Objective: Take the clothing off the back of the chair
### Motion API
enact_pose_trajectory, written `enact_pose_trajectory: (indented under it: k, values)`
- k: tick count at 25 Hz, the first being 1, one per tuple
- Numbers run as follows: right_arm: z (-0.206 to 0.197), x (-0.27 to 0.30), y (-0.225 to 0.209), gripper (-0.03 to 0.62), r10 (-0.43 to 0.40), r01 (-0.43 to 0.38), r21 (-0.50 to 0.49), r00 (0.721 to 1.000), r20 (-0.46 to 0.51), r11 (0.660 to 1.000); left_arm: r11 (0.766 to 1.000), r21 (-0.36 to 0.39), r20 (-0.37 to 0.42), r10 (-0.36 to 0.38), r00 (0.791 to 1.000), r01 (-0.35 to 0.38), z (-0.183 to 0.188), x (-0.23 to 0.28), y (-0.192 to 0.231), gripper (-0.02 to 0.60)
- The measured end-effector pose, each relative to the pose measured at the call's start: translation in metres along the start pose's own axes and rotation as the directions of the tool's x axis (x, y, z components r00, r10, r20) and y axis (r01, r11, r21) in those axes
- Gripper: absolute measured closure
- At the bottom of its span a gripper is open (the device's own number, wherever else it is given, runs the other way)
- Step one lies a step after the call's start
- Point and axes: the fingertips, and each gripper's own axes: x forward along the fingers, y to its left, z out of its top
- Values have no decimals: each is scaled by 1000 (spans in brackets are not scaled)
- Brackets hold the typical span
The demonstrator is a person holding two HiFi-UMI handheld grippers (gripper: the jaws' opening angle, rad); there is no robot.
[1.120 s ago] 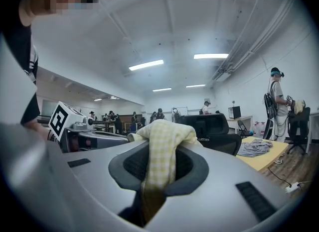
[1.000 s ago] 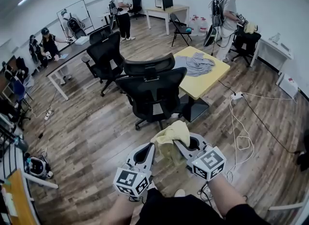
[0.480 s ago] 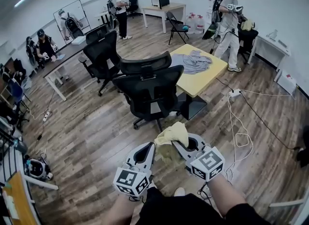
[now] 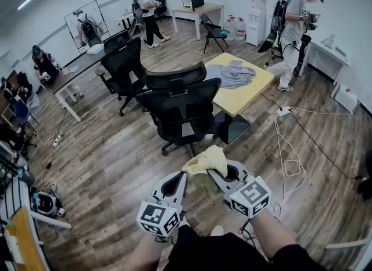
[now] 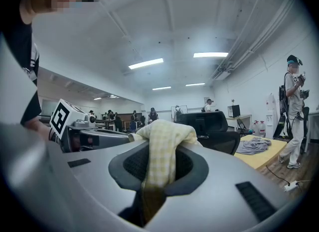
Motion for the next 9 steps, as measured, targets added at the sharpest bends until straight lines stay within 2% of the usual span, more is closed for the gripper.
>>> enact_pose_trajectory:
  k: [9]
  values:
    - [1, -1, 3, 526, 4, -4, 2, 1000, -1, 1000, 1000, 4, -4, -4, 1000, 4, 1, -1, -2, 566]
